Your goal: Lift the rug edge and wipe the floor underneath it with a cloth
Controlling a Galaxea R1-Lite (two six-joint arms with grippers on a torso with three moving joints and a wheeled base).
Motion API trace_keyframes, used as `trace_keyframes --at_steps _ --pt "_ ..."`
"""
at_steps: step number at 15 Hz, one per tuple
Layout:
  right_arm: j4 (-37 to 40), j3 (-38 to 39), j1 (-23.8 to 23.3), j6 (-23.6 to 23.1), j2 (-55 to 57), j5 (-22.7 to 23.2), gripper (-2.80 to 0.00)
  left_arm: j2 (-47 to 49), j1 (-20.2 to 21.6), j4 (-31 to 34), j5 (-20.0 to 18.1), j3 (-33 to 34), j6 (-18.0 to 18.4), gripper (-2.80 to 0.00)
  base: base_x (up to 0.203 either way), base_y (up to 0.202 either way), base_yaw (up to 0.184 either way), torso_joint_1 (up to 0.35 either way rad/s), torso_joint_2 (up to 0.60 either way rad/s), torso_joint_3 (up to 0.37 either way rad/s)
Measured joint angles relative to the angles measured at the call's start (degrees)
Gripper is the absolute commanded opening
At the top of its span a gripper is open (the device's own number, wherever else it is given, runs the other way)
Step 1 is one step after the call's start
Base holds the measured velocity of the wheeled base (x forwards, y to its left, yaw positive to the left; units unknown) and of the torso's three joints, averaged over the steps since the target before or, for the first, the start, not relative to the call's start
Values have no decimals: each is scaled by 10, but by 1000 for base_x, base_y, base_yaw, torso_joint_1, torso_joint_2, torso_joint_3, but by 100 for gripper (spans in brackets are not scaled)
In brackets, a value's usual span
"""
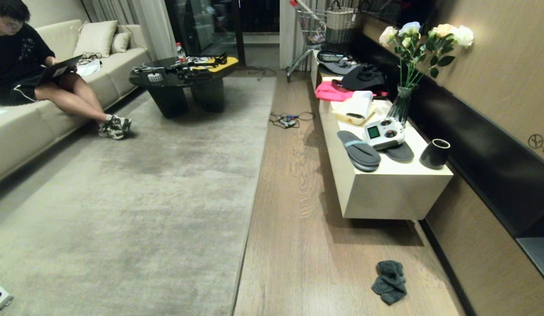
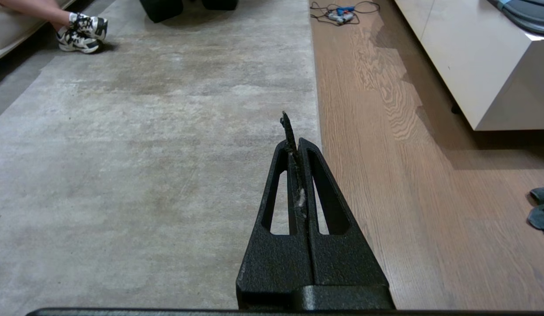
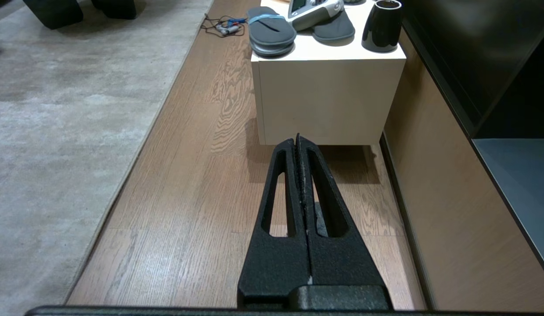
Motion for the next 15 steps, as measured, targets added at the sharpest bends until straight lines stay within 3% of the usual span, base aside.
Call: trace_keyframes --at_steps 9,15 --pt "0 0 0 0 0 0 -280 0 0 0 0 0 0 -280 0 0 0 0 0 -7" --pt "0 0 0 1 0 1 -280 0 0 0 0 0 0 -280 0 0 0 -10 -339 -362"
